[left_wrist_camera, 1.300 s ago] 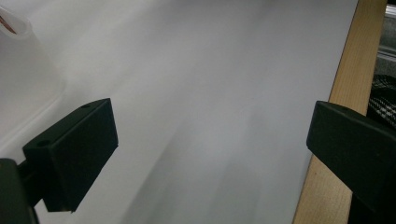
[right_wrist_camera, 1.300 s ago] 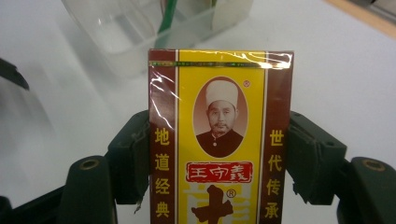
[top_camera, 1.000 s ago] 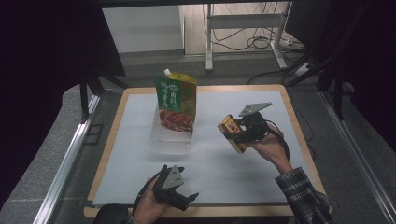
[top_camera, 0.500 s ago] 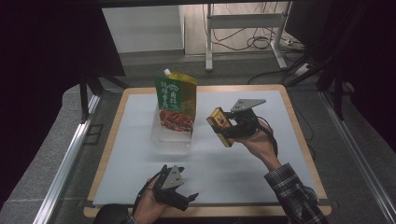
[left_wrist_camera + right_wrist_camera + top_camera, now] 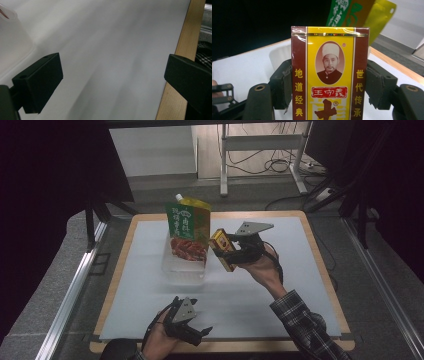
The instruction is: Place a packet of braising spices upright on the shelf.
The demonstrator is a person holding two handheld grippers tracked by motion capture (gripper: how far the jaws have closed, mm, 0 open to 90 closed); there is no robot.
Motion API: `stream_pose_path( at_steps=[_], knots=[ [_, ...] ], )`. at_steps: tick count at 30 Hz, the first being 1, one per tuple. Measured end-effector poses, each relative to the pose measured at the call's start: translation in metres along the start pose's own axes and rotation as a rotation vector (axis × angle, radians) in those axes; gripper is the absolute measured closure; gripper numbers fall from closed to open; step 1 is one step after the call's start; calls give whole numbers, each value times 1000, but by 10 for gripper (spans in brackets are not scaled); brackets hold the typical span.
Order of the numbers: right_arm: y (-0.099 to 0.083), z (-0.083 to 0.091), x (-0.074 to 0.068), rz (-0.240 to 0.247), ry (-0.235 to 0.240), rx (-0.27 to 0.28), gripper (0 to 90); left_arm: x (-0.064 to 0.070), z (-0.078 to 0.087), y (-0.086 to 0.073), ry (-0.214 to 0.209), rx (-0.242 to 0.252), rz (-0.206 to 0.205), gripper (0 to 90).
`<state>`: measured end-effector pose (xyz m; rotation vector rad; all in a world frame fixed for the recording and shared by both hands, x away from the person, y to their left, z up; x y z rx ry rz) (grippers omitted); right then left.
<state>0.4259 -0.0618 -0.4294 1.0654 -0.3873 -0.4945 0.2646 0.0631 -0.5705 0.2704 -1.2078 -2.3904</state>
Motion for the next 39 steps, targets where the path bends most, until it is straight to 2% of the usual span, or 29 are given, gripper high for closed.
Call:
stream_pose_path(
  at_steps=[10, 25, 26, 36, 39],
  knots=[
    [9, -19, -14, 3, 30, 40, 320, 1, 1, 1, -10, 12, 1, 13],
    [15, -58, -36, 1, 78, 86, 320, 2, 1, 2, -15, 17, 1, 13],
    [15, -64, -38, -1, 81, 94, 320, 2, 1, 2, -15, 17, 1, 13],
    [9, -92, -43, 8, 62, 91, 320, 3, 1, 2, -18, 19, -3, 13],
    [7, -99, -45, 0, 69, 92, 320, 3, 2, 2, -18, 18, -3, 13]
  ],
)
Point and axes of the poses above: each handheld gripper's, and its own axes: z roughly backward along the jaws, y roughly out of its top, x roughly to its right, the point moved 7 cm from there along -z, roughly forward along the jaws, and after that the axes turned 6 degrees about -y, right-handed, at the moved point
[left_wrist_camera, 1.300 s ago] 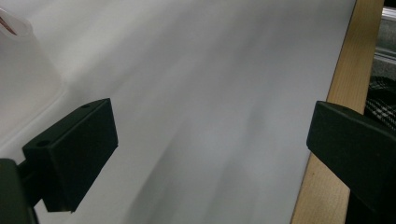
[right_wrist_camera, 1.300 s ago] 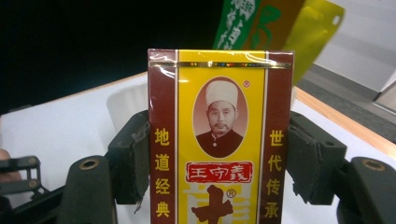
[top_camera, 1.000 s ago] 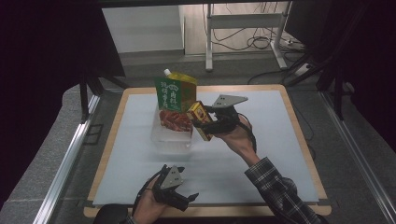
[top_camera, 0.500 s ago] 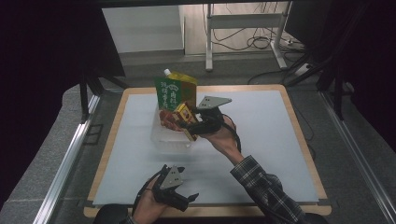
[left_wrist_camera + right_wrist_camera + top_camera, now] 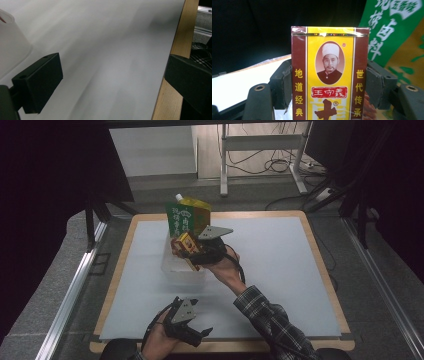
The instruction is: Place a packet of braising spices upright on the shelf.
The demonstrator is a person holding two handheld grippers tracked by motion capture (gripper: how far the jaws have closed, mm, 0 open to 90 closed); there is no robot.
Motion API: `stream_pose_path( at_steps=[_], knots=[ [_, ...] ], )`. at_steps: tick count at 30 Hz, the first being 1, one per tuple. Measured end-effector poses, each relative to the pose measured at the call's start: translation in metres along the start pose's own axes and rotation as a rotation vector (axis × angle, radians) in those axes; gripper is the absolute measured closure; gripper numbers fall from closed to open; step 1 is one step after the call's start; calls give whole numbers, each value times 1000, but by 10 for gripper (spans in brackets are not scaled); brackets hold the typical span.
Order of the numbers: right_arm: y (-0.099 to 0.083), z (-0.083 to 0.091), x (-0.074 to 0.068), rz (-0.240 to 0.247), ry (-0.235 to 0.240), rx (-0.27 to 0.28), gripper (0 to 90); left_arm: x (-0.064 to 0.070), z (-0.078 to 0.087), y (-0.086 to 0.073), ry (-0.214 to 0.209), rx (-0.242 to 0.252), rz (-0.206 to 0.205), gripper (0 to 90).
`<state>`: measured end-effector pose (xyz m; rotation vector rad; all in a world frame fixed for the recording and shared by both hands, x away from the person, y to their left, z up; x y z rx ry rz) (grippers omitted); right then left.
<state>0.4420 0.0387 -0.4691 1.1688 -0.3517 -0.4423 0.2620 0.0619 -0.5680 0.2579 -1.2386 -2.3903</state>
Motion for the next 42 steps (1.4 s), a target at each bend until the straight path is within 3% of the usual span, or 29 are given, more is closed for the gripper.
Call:
stream_pose_path(
  at_steps=[19, 30, 38, 42],
  knots=[
    [-11, -27, -20, 4, 27, -18, 320, 1, 0, 0, -3, -2, -8, 14],
    [-23, -17, -11, -26, 40, -24, 319, 1, -1, 0, -4, -7, -13, 14],
    [-40, -11, -13, 36, 6, -67, 324, 2, -2, 0, -6, -11, -18, 14],
    [-43, -9, -12, 23, -4, -70, 327, 3, -3, 0, -6, -13, -19, 14]
  ],
)
Point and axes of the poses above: each handheld gripper's, and its own axes: z roughly backward along the jaws, y roughly out of its top, x roughly to its right, the point moved 7 cm from there along -z, roughly forward along the jaws, and after that the axes turned 6 degrees about -y, right-handed, at the moved point
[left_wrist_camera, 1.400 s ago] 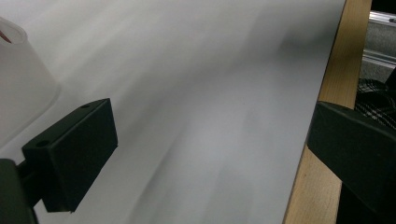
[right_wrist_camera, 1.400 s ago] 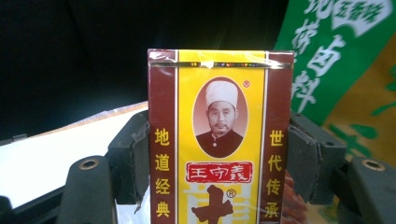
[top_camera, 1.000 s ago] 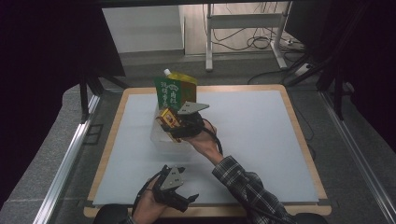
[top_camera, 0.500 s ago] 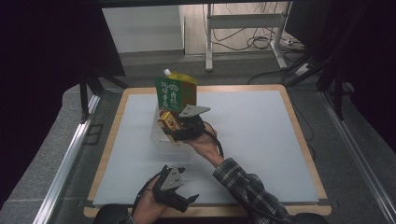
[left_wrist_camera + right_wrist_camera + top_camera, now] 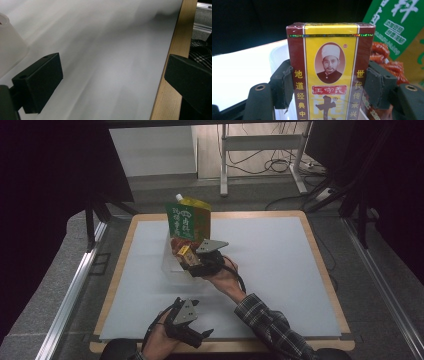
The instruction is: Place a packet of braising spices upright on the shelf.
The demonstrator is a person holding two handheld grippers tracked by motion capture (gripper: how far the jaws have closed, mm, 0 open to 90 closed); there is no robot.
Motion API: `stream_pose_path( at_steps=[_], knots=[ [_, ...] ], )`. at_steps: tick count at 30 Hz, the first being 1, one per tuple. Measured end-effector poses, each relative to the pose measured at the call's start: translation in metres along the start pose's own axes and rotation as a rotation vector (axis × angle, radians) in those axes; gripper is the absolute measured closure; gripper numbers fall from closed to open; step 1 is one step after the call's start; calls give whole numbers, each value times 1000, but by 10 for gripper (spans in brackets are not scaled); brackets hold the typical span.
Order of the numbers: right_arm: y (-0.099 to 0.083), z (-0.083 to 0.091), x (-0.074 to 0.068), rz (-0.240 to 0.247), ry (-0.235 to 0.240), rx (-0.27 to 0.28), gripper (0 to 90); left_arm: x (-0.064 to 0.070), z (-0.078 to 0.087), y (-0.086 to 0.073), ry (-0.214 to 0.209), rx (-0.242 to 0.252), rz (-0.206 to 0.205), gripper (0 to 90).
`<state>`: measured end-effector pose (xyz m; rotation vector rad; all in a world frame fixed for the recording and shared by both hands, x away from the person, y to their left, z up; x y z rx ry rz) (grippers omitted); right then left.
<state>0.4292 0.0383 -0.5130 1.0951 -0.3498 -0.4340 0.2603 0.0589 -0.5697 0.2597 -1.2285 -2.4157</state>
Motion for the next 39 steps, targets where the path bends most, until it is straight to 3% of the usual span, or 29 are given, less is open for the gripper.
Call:
stream_pose_path(
  at_steps=[21, 29, 31, 34, 39],
  knots=[
    [-10, 11, 8, -61, 4, -12, 328, 1, -1, 0, -4, -4, -4, 14],
    [-9, 12, 8, -55, 3, -33, 319, 2, -2, 0, -4, -8, -7, 14],
    [-8, 12, 8, -41, 0, -50, 298, 1, -2, 0, -3, -4, -4, 15],
    [-4, 13, 8, -16, -6, -51, 193, 1, -1, 0, -2, -3, -3, 14],
    [1, 19, 8, -14, 0, -63, 144, 1, -1, 0, -1, -3, -5, 14]
  ],
)
Point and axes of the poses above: each handheld gripper's, and its own axes: z roughly backward along the jaws, y roughly out of its top, x roughly to its right, the point moved 7 cm from there along -z, roughly forward along the jaws, and after that the axes turned 6 degrees about -y, right-handed, at the moved point
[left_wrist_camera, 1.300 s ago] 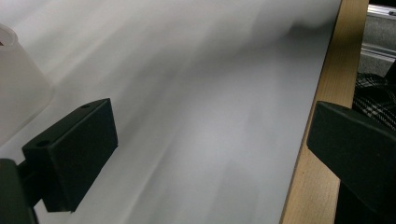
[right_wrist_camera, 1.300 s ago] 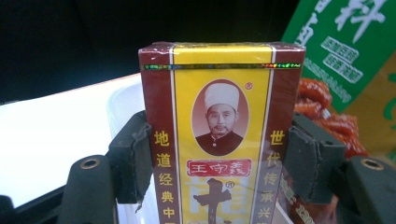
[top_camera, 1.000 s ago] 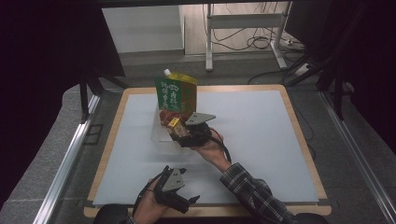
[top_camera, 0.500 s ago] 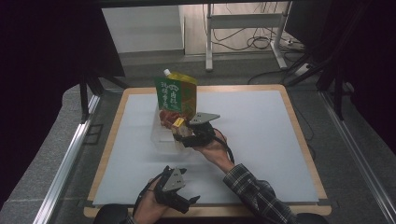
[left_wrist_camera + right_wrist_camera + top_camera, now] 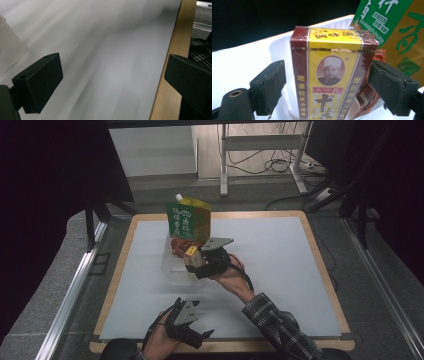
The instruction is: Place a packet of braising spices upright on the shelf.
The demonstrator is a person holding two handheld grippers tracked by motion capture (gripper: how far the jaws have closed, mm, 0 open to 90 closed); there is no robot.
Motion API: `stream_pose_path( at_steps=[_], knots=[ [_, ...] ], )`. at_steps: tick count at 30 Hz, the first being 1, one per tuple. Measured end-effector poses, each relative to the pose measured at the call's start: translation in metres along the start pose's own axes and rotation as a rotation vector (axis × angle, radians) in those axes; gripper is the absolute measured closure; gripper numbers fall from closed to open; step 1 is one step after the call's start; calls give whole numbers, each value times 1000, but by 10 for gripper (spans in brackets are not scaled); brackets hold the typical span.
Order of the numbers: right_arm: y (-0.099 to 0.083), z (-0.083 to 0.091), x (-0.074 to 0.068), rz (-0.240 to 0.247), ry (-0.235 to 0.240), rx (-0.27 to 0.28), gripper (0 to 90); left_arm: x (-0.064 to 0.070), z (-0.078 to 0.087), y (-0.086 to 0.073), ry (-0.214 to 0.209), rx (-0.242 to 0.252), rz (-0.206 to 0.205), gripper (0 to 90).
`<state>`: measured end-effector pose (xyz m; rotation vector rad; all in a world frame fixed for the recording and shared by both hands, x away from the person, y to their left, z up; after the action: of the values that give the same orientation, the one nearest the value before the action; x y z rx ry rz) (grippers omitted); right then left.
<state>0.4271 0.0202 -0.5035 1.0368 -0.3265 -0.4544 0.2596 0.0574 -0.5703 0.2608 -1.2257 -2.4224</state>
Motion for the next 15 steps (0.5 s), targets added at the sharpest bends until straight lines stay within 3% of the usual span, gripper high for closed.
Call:
stream_pose_path(
  at_steps=[15],
  knots=[
    [-8, 26, 4, -7, 3, -66, 74, -2, 2, 1, 10, 16, 9, 14]
  ],
)
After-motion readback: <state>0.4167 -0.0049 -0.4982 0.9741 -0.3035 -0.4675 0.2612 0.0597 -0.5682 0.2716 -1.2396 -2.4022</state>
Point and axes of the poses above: each handheld gripper's, and its own axes: z roughly backward along the jaws, y roughly out of its top, x roughly to its right, the point moved 7 cm from there along -z, roughly forward along the jaws, and after that the axes turned 6 degrees about -y, right-handed, at the moved point
